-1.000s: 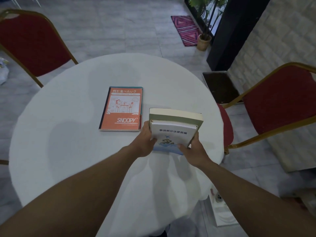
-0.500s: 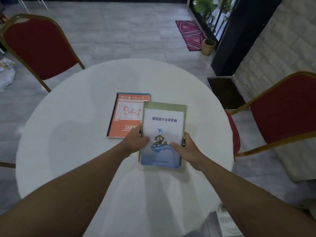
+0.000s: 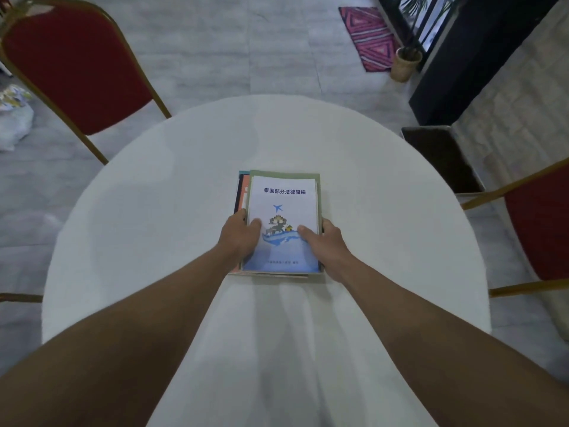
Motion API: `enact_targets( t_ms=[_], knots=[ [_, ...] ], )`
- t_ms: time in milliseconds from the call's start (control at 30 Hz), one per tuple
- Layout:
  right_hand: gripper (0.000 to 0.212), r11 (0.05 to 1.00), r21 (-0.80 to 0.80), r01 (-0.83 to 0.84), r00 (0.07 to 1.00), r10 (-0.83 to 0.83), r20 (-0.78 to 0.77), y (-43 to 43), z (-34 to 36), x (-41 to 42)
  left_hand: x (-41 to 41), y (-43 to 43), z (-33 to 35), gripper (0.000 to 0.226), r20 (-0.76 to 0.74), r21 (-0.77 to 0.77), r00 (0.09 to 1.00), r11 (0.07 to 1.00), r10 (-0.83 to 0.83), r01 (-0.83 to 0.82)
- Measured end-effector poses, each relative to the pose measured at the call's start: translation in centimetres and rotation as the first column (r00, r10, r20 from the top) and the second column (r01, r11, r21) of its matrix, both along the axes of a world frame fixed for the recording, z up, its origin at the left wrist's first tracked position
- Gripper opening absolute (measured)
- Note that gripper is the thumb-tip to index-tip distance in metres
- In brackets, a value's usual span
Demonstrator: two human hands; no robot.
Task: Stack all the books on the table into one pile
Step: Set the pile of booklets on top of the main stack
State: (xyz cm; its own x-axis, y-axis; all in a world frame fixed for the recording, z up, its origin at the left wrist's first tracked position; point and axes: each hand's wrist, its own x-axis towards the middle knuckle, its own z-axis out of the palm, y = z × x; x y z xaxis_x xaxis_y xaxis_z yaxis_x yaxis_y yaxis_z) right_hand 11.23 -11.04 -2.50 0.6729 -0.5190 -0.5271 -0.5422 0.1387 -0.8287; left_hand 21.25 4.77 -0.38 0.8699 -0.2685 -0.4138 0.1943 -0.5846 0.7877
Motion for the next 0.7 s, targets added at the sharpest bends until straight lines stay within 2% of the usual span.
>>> enact_targets(
  t_ms=[100, 167, 267, 300, 333, 400, 467, 567, 700],
  knots=[
    [0.039, 1.000, -0.025, -0.004, 0.998, 0.002, -0.061, 0.6, -1.5, 1.7, 1.9, 0.2, -1.5, 0.034, -0.007, 0.031, 1.000, 0.999, -0.019, 0.019],
    [0.044, 0.994, -0.106, -0.011, 0.996, 0.001, -0.091, 1.1, -2.4, 2.4, 2.5, 0.1, -2.5, 0.035, -0.007, 0.061, 0.999, 0.997, -0.049, 0.049],
    [0.058, 0.940, -0.330, -0.081, 0.976, 0.008, -0.218, 1.3, -2.7, 2.5, 2.5, 0.3, -3.7, 0.041, 0.103, 0.254, 0.994, 0.967, -0.046, 0.019],
    [0.063, 0.930, -0.356, -0.092, 0.975, 0.012, -0.221, 1.3, -2.7, 2.6, 2.6, 0.4, -3.8, 0.043, 0.140, 0.292, 0.988, 0.956, -0.064, 0.021],
    [0.067, 0.936, -0.342, -0.084, 0.981, 0.018, -0.192, 1.3, -2.7, 2.7, 2.8, 0.6, -4.1, 0.045, 0.135, 0.263, 0.988, 0.964, -0.076, 0.038],
    [0.065, 0.963, -0.266, -0.032, 0.997, 0.010, -0.083, 1.5, -2.7, 3.0, 2.9, 0.6, -4.1, 0.039, 0.041, 0.031, 0.998, 0.998, -0.054, 0.053],
    [0.062, 0.981, -0.193, -0.004, 0.999, -0.004, -0.044, 2.0, -2.7, 3.2, 2.6, 0.6, -3.8, 0.028, -0.016, -0.151, 1.000, 0.989, 0.007, -0.009],
    [0.078, 0.994, -0.105, 0.005, 0.997, -0.014, -0.080, 2.3, -2.8, 3.1, 2.1, 0.7, -3.9, 0.028, -0.040, -0.183, 0.999, 0.983, 0.018, -0.025],
    [0.089, 0.992, -0.121, -0.031, 0.990, 0.014, -0.142, 2.6, -2.9, 3.3, 2.2, 1.2, -3.8, 0.043, -0.105, -0.123, 0.994, 0.992, -0.002, -0.011]
  ],
)
